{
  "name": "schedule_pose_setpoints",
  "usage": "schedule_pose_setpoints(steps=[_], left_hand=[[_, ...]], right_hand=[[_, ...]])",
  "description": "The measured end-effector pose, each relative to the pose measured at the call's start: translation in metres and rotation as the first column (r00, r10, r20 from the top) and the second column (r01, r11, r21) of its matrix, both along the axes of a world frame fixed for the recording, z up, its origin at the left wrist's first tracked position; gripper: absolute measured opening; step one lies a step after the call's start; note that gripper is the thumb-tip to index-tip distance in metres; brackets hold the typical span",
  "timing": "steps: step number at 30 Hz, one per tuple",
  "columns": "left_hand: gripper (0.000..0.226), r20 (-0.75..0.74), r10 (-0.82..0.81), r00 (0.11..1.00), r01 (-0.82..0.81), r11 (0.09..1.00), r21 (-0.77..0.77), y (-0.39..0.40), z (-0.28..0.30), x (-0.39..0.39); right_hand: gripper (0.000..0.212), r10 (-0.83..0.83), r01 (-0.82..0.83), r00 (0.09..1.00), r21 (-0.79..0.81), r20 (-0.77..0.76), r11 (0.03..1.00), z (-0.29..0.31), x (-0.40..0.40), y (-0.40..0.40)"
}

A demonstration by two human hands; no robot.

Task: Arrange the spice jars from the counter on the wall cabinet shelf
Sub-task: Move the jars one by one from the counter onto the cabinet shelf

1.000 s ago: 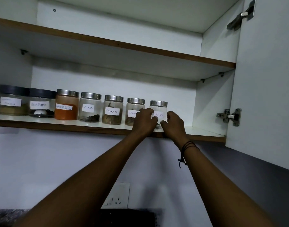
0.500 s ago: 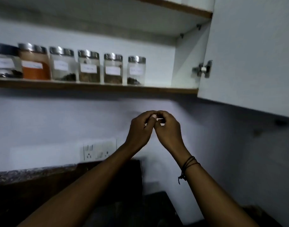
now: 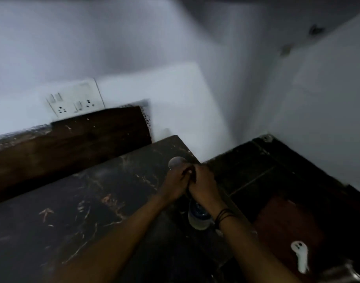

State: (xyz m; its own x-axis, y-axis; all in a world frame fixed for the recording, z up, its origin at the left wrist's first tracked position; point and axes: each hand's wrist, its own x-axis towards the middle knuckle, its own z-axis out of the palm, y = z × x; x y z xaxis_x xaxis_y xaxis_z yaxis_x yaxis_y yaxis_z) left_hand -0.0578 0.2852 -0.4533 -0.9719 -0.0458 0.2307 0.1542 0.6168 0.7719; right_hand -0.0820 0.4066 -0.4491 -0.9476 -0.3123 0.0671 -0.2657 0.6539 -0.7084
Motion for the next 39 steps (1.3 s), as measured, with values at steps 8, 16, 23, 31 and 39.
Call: schedule_pose_setpoints(steps=[8,16,23,31,39], left_hand=[[0.027,0.413,-0.1,0.905,0.118,0.993,-0.019,0.035,-0.07,0.021],[0.027,0.468,-0.043,0.883,-0.031,0.988,0.149,0.038,-0.082,0.023],[0.037,0.394,0.163,0.905,-0.316,0.877,0.363,0.007,-0.058,0.018],[0.045,0.392,0.007,0.92,-0.317,0.603,0.732,-0.035,-0.022,0.032],[0.049,0.396,-0.034,0.918,-0.324,0.514,0.794,-0.052,-0.008,0.047]], right_hand=[[0.085,-0.024,-0.029,0.99,0.363,0.14,0.931,-0.084,0.052,0.038],[0.095,-0.038,0.02,0.998,0.264,0.06,0.964,-0.09,0.051,0.046],[0.101,0.03,-0.014,0.998,-0.29,0.05,0.957,-0.062,0.032,0.043],[0.093,0.366,-0.02,0.883,-0.756,0.293,0.654,-0.026,0.002,0.034],[0.05,0.397,0.225,0.833,-0.891,0.386,0.395,-0.021,-0.001,-0.011]])
